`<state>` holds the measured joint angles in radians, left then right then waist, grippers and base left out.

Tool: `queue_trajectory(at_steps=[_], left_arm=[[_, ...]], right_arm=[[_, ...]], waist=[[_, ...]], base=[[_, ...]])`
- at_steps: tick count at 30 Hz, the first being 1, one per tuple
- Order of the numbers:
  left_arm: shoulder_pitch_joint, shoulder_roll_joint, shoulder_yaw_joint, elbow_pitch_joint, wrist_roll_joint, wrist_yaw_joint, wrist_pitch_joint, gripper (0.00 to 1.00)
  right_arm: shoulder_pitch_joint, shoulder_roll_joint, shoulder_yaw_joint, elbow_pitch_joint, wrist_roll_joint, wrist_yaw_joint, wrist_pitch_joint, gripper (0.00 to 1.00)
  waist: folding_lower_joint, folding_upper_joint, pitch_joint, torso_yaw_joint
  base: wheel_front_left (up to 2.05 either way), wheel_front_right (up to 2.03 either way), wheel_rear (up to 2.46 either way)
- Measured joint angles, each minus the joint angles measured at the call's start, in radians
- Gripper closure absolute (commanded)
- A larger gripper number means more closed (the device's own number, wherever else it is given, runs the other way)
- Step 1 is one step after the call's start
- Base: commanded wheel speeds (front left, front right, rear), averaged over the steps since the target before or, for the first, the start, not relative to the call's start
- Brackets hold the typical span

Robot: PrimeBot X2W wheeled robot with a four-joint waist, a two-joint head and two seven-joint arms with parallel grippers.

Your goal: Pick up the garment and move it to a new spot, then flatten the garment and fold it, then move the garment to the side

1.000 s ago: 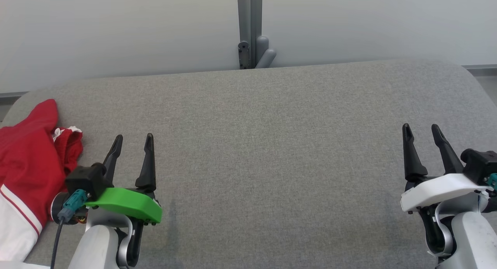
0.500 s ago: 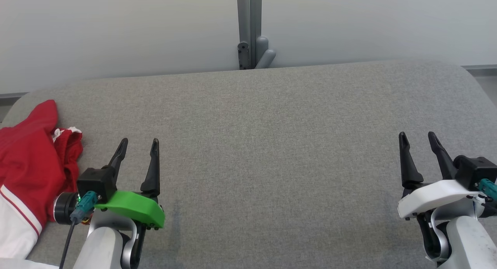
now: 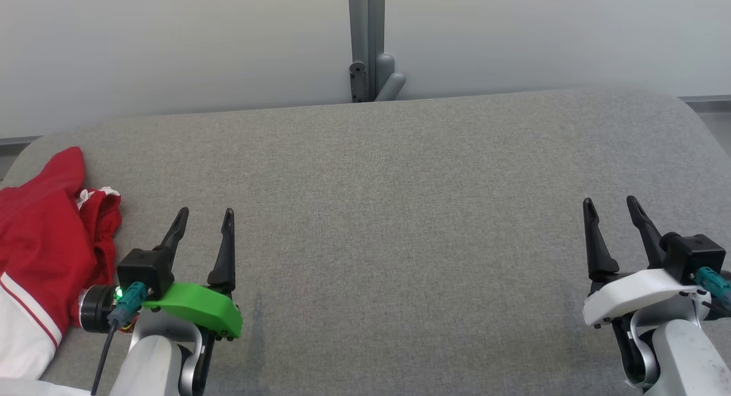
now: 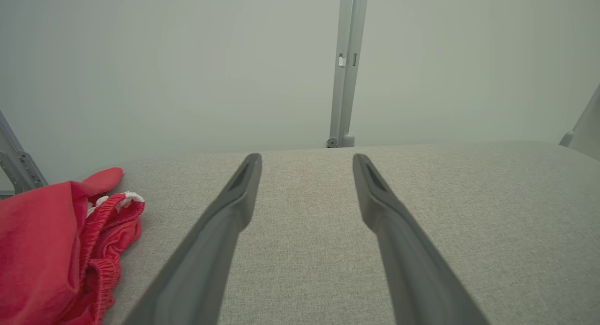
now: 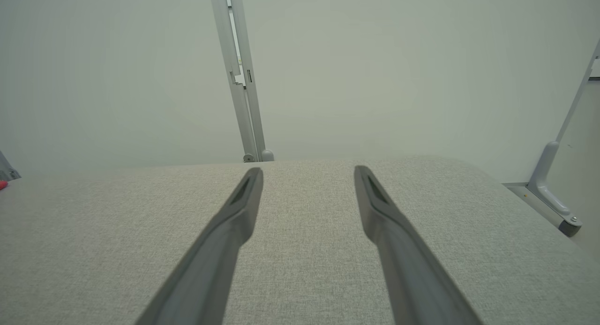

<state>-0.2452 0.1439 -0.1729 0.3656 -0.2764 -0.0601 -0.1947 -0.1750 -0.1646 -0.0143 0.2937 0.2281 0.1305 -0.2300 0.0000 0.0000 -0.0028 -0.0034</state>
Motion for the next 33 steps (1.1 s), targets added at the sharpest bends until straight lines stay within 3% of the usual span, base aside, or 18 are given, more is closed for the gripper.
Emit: queue_trajectory(at_steps=[33], left_arm=[[-0.017, -0.002, -0.011, 0.031, 0.022, 0.007, -0.001, 0.00]], right_arm=[[-0.004, -0.007, 0.014, 0.021, -0.011, 0.000, -0.033, 0.00]], waist=[[-0.0001, 0.0000, -0.004, 0.001]], base=[[0.00, 0.00, 0.00]])
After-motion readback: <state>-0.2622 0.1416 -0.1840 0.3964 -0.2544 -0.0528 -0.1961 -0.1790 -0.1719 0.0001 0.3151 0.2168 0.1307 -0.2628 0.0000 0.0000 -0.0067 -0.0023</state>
